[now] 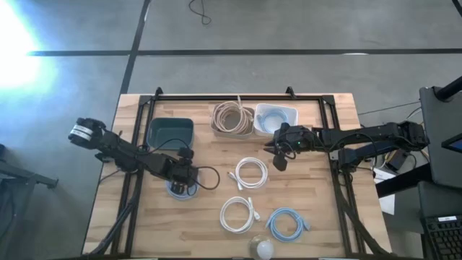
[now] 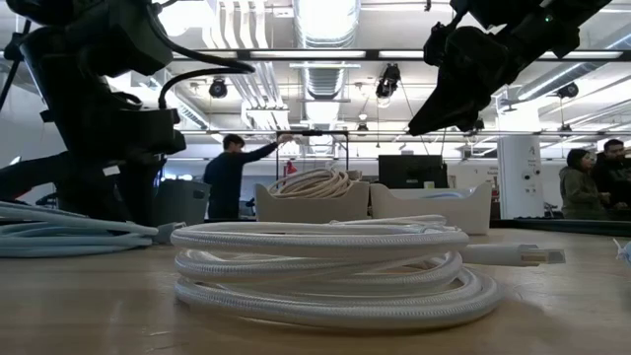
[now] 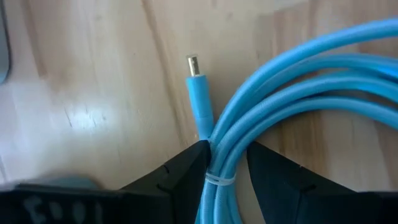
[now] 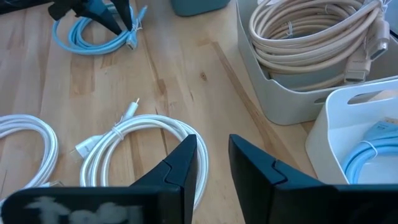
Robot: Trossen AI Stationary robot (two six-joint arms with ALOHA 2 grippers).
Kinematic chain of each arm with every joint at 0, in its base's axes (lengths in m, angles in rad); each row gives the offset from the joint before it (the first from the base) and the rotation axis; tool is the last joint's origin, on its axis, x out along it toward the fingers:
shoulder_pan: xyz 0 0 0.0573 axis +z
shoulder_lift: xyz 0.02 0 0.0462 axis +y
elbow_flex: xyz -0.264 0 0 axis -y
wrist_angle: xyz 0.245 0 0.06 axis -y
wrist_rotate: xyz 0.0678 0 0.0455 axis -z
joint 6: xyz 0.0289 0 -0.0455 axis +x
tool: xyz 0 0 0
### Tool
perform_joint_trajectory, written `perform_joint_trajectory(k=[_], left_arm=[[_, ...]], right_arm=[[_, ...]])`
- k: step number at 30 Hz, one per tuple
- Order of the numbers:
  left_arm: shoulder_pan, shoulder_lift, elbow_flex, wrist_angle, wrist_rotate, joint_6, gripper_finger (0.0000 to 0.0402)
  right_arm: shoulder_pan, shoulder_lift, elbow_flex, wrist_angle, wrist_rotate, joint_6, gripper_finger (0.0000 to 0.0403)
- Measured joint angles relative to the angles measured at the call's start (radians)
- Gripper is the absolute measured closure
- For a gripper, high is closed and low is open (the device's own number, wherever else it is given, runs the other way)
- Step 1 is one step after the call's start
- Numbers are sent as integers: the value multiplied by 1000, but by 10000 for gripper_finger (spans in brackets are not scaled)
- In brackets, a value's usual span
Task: Pick & Place USB Port
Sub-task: Put the top blue USB cable into the white bin
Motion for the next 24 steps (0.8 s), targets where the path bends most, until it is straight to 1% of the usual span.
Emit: perform_joint_trajectory(k=[3,6,9,18,24], left_arm=[[0,1,-6,4,-7,-67,238],[0,1,-10,5,-10,-82,238],[0,1,-11,6,-40,-98,238],[0,2,-12,10,-44,-90,238],[0,2,-12,12,-49,-88,238]], right_arm=[[0,0,0,0,0,0,320],[0,0,0,0,0,0,323],[0,0,0,0,0,-15,323],[0,0,0,2,0,-33,312],[0,0,0,2,0,-33,317]])
